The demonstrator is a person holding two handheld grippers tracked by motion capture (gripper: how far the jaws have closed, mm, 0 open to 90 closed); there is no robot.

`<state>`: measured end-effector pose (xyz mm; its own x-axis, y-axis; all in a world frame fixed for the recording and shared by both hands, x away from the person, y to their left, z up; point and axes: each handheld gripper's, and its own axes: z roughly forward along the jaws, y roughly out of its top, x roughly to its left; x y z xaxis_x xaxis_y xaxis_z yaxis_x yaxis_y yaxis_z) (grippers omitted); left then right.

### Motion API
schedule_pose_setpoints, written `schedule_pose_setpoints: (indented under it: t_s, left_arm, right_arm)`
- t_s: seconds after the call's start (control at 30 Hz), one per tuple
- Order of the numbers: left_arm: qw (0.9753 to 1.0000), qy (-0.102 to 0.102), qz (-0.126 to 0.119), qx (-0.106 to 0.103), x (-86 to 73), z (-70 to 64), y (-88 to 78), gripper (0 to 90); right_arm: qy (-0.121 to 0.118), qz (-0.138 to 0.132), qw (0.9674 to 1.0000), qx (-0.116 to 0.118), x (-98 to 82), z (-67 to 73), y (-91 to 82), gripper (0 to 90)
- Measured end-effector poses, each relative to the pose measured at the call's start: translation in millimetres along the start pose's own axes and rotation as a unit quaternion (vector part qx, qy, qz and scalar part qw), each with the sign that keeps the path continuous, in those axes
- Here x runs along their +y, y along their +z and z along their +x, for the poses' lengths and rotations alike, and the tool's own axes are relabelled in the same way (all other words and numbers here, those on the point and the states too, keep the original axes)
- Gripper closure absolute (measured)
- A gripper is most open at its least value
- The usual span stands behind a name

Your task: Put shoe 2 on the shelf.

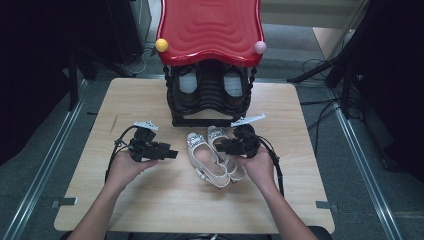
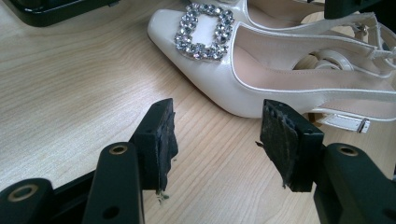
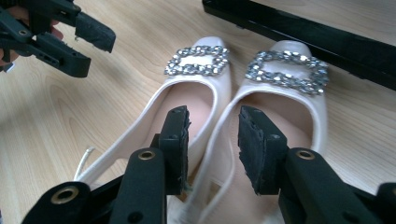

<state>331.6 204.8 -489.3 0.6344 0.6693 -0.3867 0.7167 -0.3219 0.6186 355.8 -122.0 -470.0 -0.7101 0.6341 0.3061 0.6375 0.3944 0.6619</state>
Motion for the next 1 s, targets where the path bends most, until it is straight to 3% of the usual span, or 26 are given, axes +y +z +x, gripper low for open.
schedule_pose_setpoints:
  t_s: [0.23, 0.43, 0.67, 0.77, 0.9, 1.0]
  left_arm:
    - [1.0, 0.002, 0.003, 0.0, 0.0, -0.1, 0.7, 45.4]
    - [1.0, 0.003, 0.007, 0.004, -0.2, -0.4, 2.3, 45.3]
    - [1.0, 0.003, 0.007, 0.005, 0.0, 1.0, 2.5, 45.3]
    - [1.0, -0.001, 0.005, 0.005, 0.6, 2.7, 1.5, 45.3]
    - [1.0, -0.002, 0.002, 0.004, 1.5, 4.2, -0.3, 45.2]
    - [1.0, -0.003, 0.001, 0.005, 1.9, 6.0, -1.2, 45.3]
  right_arm:
    - [-0.013, 0.018, 0.9997, 0.001, 1.3, 11.7, 11.1, 62.9]
    - [-0.022, 0.044, 0.9986, -0.019, -0.9, 15.0, 20.1, 61.6]
    - [-0.017, 0.064, 0.997, -0.041, -3.1, 15.3, 19.5, 64.1]
    - [-0.007, 0.077, 0.9964, -0.035, -3.4, 13.2, 20.6, 69.2]
    - [0.001, 0.115, 0.9926, -0.037, -6.5, 10.8, 30.2, 69.1]
    - [0.005, 0.119, 0.9921, -0.04, -5.1, 11.2, 31.3, 69.7]
